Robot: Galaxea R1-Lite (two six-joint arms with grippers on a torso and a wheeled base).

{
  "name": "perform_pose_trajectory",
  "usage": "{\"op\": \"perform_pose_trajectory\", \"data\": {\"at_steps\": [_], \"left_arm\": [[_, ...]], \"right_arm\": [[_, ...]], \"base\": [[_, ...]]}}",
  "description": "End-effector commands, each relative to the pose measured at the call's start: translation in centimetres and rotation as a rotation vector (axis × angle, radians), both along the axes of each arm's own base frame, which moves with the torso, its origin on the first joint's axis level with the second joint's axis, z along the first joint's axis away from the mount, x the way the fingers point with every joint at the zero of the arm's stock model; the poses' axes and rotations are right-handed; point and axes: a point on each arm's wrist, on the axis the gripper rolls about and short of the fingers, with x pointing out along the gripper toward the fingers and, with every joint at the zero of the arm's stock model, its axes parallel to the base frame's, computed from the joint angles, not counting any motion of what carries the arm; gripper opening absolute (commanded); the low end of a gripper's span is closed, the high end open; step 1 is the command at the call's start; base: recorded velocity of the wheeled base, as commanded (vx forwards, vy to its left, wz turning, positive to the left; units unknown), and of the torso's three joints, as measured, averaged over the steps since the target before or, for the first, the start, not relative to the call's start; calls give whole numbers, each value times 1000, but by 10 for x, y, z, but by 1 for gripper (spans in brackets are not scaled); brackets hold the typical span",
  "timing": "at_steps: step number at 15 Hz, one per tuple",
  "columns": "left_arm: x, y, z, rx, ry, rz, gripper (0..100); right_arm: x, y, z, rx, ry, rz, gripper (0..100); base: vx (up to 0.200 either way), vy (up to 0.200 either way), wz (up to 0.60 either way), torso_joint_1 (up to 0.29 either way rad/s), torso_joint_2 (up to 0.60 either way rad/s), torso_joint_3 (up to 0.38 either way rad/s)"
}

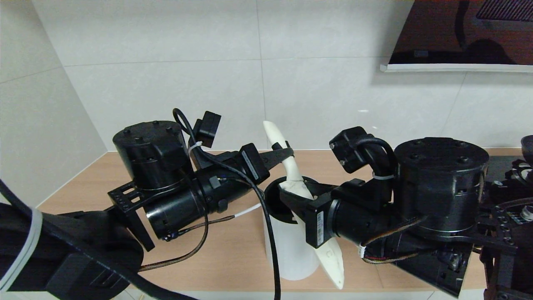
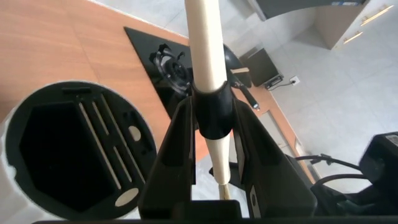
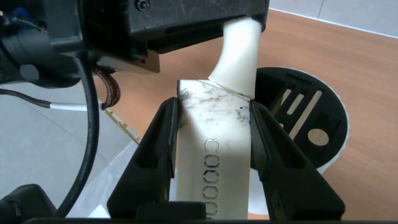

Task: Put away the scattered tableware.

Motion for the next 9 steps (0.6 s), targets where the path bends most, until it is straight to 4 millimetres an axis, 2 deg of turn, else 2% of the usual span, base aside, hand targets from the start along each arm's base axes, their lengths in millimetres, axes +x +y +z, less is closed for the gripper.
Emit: {"op": "perform_pose_trajectory", "data": {"at_steps": [1, 2, 6, 9], "left_arm": [[-2, 0, 0, -3, -4, -3, 0], [-2, 0, 0, -3, -4, -4, 0], [-2, 1, 2, -8, -10, -3, 0], [-4, 6, 13, -24, -39, 14, 0]], "right_arm": [[0, 0, 0, 0, 0, -1, 0], [0, 0, 0, 0, 0, -1, 100], [0, -1, 1, 4, 2, -4, 100], [2, -14, 12, 26, -25, -61, 100]], "base": [[0, 0, 0, 0, 0, 0], [0, 0, 0, 0, 0, 0], [0, 0, 0, 0, 0, 0], [0, 0, 0, 0, 0, 0]]}}
